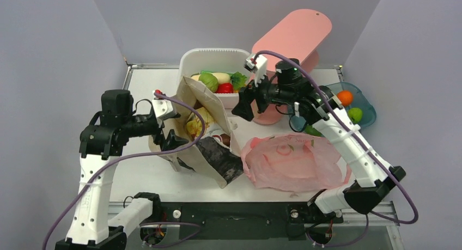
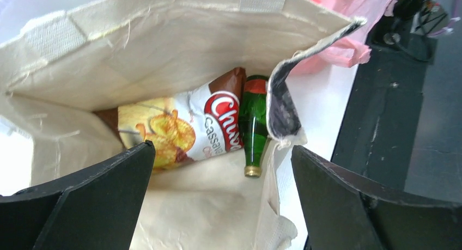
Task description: Untie the knot of the grocery bags and take out the mixed food
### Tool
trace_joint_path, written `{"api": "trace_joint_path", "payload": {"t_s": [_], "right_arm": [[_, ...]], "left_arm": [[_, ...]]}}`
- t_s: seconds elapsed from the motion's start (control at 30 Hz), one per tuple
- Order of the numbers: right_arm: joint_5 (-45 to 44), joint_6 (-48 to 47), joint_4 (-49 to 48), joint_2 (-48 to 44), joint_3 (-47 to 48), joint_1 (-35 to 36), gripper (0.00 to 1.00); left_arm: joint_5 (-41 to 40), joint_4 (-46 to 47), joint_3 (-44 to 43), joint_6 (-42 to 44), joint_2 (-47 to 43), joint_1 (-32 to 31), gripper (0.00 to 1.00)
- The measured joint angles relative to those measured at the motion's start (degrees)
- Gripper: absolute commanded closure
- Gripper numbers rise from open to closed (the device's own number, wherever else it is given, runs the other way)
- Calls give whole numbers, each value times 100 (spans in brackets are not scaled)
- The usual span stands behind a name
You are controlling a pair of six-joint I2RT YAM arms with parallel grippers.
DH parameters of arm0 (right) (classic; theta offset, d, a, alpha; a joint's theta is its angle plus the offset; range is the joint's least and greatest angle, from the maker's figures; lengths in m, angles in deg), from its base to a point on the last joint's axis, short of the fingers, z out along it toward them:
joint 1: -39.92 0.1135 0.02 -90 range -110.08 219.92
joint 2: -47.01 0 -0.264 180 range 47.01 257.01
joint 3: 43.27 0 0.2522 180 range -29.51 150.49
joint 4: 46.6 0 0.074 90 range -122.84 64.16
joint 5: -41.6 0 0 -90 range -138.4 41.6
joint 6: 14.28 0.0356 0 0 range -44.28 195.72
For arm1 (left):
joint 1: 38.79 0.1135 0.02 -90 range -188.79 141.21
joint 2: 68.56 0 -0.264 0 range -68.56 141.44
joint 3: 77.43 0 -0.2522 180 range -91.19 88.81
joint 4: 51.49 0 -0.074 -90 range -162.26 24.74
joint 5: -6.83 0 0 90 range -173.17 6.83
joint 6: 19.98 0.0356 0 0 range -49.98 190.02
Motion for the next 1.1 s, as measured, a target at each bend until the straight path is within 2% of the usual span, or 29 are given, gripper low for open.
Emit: {"api": "trace_joint_path", "payload": {"t_s": [0.23, 0.37, 0.47, 0.57, 0.6, 0.7, 0.73, 0.77, 0.93, 1.1], "right_arm": [[-527, 472, -481, 763, 289, 793, 19], [-833, 398, -509, 833, 262, 1209, 24], [-1058, 227, -577, 831, 79, 1397, 31], [-1298, -2, -564, 833, -229, 1453, 48], [-1362, -70, -538, 839, -321, 1475, 61], [-1392, -201, -463, 846, -470, 1484, 84], [-1357, -249, -459, 846, -498, 1510, 96], [-1296, -297, -457, 846, -525, 1539, 99], [-1093, -671, -498, 815, -686, 1781, 100], [-1075, -1381, -435, 684, -752, 1814, 100]], "left_arm": [[-984, 291, 765, -310, -514, 146, 3], [-1056, -142, 975, 332, -361, 129, 3], [-1025, -555, 1259, 811, -378, -286, 3], [-1108, -651, 1596, 1005, -446, -1226, 3], [-1113, -645, 1720, 1045, -463, -1585, 3], [-1117, -605, 2076, 1064, -455, -2321, 3], [-1150, -562, 2151, 1049, -413, -2476, 3], [-1182, -496, 2194, 1043, -367, -2651, 3], [-1567, -306, 2293, 1102, -275, -3357, 3], [-2277, 570, 2557, 1027, -953, -3145, 3]]}}
